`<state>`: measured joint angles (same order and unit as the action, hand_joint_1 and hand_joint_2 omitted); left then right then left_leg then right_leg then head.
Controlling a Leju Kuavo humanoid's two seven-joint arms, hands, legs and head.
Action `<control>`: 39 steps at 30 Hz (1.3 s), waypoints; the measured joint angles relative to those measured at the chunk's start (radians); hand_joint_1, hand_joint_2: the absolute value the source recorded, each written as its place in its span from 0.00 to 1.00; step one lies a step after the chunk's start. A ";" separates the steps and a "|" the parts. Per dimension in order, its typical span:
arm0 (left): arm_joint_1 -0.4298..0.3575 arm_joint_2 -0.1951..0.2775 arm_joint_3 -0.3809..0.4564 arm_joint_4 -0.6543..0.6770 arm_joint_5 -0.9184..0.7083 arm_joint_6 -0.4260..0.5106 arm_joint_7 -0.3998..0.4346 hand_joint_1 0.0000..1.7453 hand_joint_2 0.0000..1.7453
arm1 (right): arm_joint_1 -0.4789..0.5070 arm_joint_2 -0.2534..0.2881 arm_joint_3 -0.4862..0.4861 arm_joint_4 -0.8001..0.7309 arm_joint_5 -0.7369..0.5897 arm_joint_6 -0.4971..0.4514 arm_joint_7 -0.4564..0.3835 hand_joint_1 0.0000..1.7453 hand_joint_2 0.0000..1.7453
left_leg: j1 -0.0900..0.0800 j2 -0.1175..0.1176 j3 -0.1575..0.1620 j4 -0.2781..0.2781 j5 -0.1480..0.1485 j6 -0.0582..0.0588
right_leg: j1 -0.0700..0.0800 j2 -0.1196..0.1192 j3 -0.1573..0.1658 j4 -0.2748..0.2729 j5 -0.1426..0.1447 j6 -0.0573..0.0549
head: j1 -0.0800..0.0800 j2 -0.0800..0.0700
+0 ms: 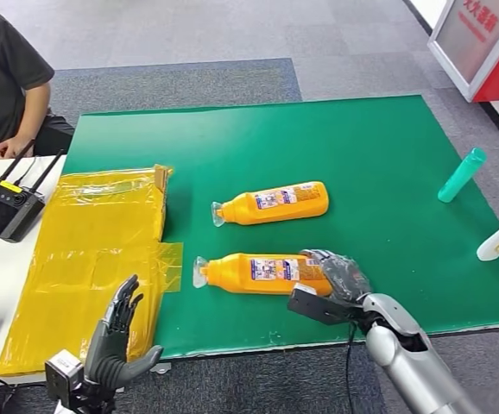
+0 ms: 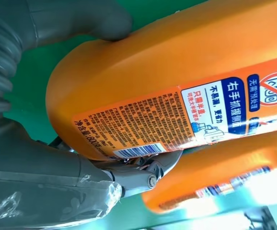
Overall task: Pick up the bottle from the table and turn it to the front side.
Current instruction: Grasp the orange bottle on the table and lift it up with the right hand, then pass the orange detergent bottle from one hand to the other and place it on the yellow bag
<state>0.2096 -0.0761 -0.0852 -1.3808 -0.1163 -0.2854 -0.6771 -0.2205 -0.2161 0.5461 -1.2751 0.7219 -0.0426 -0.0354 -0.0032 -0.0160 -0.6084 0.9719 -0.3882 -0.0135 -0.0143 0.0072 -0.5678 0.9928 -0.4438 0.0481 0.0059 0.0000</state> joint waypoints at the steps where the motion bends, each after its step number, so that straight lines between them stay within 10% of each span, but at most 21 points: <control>1: 0.002 0.000 0.003 0.000 0.001 -0.003 0.000 0.00 1.00 | 0.022 0.002 -0.014 -0.028 -0.001 -0.005 -0.007 1.00 1.00 | 0.000 0.000 0.000 0.000 0.000 0.000 | 0.000 0.000 0.000 0.000 0.000 0.000 | 0.000 0.000; 39: -0.114 -0.043 -0.009 0.051 0.081 -0.186 0.000 0.00 1.00 | 0.186 0.254 -0.085 -0.232 -0.119 -0.055 -0.209 1.00 1.00 | 0.001 0.000 0.000 0.000 0.000 0.000 | 0.001 0.000 0.000 0.000 0.000 -0.001 | 0.000 0.000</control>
<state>0.0958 -0.1192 -0.0938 -1.3302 -0.0355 -0.4715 -0.6771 -0.0344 0.0376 0.4610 -1.5068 0.6026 -0.0977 -0.2441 -0.0025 -0.0157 -0.6082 0.9719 -0.3877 -0.0136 -0.0136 0.0074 -0.5676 0.9928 -0.4441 0.0475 0.0060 0.0000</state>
